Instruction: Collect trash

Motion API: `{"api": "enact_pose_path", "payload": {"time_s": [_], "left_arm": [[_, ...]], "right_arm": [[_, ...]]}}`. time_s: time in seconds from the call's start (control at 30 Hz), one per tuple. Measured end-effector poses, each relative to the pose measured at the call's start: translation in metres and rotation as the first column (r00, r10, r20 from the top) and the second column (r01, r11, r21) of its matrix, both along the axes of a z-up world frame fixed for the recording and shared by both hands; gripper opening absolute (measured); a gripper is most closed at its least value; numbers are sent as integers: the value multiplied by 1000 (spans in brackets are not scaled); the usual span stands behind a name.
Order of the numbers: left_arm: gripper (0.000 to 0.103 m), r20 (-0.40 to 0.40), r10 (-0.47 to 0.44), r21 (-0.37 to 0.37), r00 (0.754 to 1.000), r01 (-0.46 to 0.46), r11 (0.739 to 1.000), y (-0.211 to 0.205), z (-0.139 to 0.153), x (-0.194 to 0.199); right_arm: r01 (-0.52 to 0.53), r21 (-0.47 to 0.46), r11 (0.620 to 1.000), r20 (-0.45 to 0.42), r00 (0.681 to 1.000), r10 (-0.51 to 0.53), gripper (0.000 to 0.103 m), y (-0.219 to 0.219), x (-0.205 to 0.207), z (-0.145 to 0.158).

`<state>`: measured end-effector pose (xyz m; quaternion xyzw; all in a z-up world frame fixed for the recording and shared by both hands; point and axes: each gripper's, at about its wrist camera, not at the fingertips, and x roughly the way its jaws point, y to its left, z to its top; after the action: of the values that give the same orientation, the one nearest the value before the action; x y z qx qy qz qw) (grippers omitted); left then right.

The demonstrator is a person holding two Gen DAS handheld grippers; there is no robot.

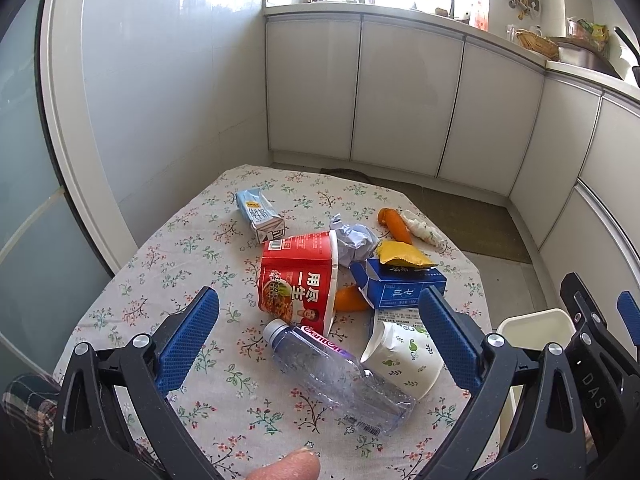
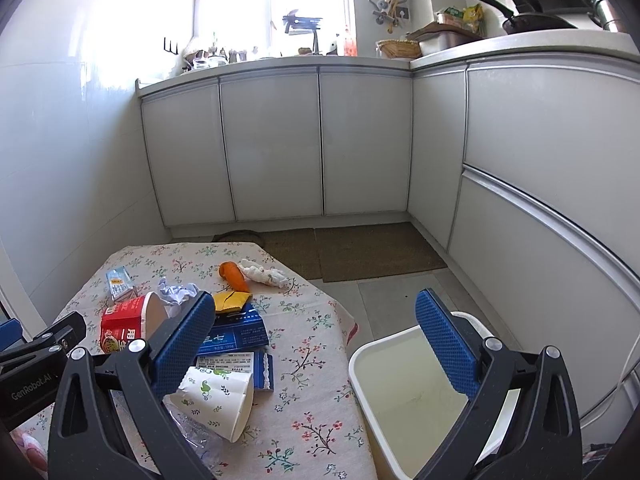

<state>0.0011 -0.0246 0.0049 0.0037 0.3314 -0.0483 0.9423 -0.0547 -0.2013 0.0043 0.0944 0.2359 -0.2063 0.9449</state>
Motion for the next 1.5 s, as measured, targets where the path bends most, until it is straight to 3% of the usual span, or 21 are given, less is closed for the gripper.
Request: {"api": "enact_pose_path", "payload": {"time_s": [0.33,0.43,0.53,0.7,0.9,1.03,1.07,1.13,1.4,1.47,1.5], "left_arm": [[96,-38,54,-1,998,-54,999,17,-5,31],[96,-58,76,19,995,-75,997,27,-2,61],[96,-126,94,-18,988,-97,995,46,-1,104],[96,-280,130,-56,951,-152,987,72,-20,180],[96,-371,193,44,908,-190,981,75,-57,246],[96,-479,215,64,851,-210,975,71,-92,292],[96,-514,224,54,828,-229,972,73,-101,303],[96,-546,228,22,806,-259,966,75,-111,316],[95,-577,215,14,788,-253,967,72,-127,352],[86,-560,236,20,794,-272,962,76,-128,354],[74,-572,230,7,788,-276,961,78,-131,355]], "right_arm": [[-26,136,990,-143,989,45,98,-10,24,-26],[-39,154,987,-176,982,66,98,-9,29,-33],[-50,162,985,-209,974,84,98,-10,34,-40],[-39,212,977,-255,962,94,98,-19,41,-52],[-9,310,951,-295,950,105,98,-35,51,-68],[-5,332,943,-315,942,116,98,-39,56,-74],[-4,333,943,-323,939,117,98,-39,57,-76],[0,340,940,-331,936,119,97,-40,59,-78],[14,398,917,-373,916,148,98,-44,73,-95],[15,397,918,-379,913,149,98,-43,74,-96],[15,391,920,-380,913,147,98,-41,74,-96]]}}
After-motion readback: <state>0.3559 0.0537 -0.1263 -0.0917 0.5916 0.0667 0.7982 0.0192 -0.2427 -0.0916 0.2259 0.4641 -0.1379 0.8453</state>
